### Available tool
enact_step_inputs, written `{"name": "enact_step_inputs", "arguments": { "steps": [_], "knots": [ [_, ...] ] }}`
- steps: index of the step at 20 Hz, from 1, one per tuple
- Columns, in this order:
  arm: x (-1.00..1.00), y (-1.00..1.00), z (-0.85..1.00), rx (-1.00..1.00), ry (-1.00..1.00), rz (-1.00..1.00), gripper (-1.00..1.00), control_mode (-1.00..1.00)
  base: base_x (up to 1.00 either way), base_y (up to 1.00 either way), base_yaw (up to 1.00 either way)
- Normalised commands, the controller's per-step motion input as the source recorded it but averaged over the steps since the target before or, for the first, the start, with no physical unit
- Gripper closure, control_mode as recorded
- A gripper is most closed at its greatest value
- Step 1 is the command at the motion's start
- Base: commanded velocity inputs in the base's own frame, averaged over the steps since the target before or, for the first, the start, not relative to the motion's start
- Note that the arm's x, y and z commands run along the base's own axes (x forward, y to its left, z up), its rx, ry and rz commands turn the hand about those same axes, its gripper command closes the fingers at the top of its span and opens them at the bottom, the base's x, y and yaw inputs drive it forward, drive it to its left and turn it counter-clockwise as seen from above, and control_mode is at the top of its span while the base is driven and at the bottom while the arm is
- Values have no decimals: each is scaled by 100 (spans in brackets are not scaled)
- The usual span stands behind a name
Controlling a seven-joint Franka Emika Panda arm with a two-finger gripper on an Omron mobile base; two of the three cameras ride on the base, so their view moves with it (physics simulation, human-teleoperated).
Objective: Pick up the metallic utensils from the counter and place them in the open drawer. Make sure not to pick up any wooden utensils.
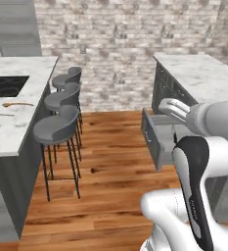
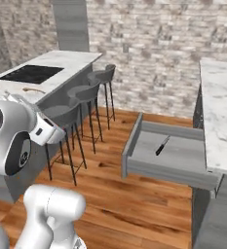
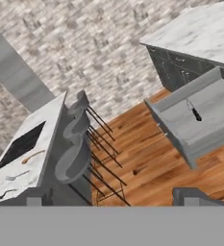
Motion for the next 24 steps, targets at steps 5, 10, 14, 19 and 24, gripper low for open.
{"name": "enact_step_inputs", "arguments": {
  "steps": [5, 10, 14, 19, 24],
  "knots": [
    [0, 0, 0, 0, 0, 0, -100, 100, 71, 100, 36],
    [0, 0, 0, 0, 0, 0, -100, 100, 83, 51, 44],
    [0, 0, 0, 0, 0, 0, -100, 100, 88, 9, 38],
    [0, 0, 0, 0, 0, 0, -100, 100, 84, 42, 11],
    [0, 0, 0, 0, 0, 0, -100, 100, 41, 69, 0]
  ]
}}
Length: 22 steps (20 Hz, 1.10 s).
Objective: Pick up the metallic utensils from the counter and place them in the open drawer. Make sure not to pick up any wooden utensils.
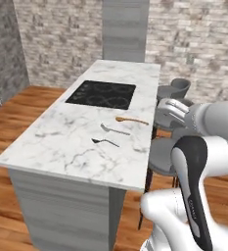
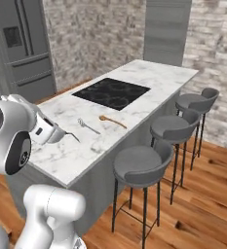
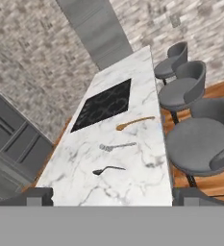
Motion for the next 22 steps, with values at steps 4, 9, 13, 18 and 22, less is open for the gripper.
{"name": "enact_step_inputs", "arguments": {
  "steps": [4, 9, 13, 18, 22],
  "knots": [
    [0, 0, 0, 0, 0, 0, -100, 100, 82, 7, 4],
    [0, 0, 0, 0, 0, 0, -100, 100, 92, 1, 18],
    [0, 0, 0, 0, 0, 0, -100, 100, 47, 0, 20],
    [0, 0, 0, 0, 0, 0, -100, 100, -11, -31, 39],
    [0, 0, 0, 0, 0, 0, -100, 100, -7, -91, 19]
  ]
}}
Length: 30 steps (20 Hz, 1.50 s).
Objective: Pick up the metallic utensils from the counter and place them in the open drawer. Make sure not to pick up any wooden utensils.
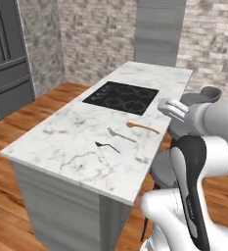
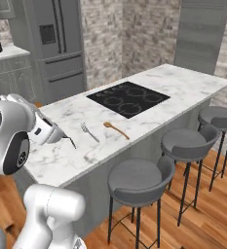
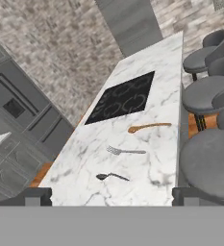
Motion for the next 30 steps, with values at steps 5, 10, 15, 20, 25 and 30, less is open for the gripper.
{"name": "enact_step_inputs", "arguments": {
  "steps": [5, 10, 15, 20, 25, 30],
  "knots": [
    [0, 0, 0, 0, 0, 0, -100, 100, 68, -50, 2],
    [0, 0, 0, 0, 0, 0, -100, 100, 88, -12, 8],
    [0, 0, 0, 0, 0, 0, -100, 100, -3, -11, 19],
    [0, 0, 0, 0, 0, 0, -100, 100, 8, -19, 25],
    [0, 0, 0, 0, 0, 0, -100, 100, 35, 0, 7],
    [34, 7, -15, -5, 23, 12, -100, -100, 0, 0, 0]
  ]
}}
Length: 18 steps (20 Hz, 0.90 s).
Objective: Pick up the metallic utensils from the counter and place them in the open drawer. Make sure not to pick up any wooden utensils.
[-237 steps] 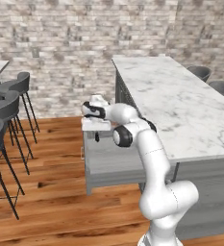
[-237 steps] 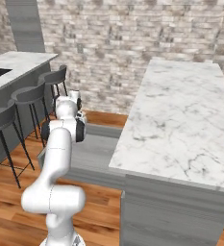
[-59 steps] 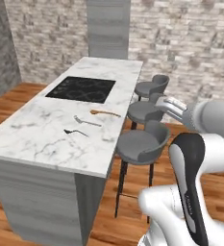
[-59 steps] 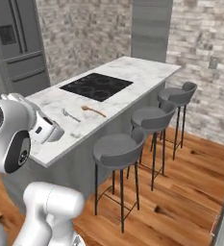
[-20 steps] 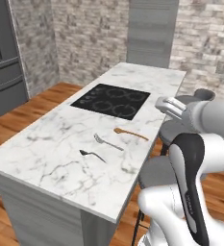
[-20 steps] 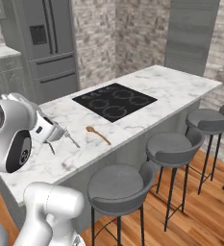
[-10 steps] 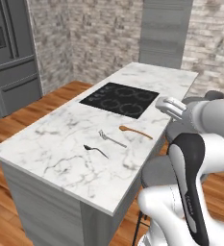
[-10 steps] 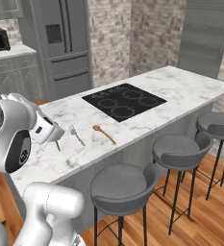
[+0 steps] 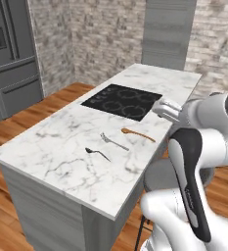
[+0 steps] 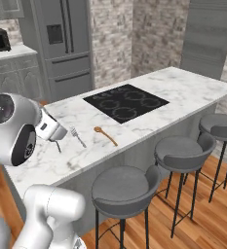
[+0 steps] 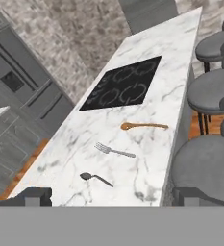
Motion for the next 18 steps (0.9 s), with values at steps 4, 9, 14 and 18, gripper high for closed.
{"name": "enact_step_inputs", "arguments": {
  "steps": [4, 9, 14, 18],
  "knots": [
    [45, 14, -46, -20, 42, 35, -100, -100, 0, 0, 0],
    [33, 37, -57, -28, 24, 39, -100, -100, 0, 0, 0],
    [13, 41, -69, -28, 0, 35, -100, -100, 0, 0, 0],
    [24, 26, -60, -23, 6, 36, -100, -100, 0, 0, 0]
  ]
}}
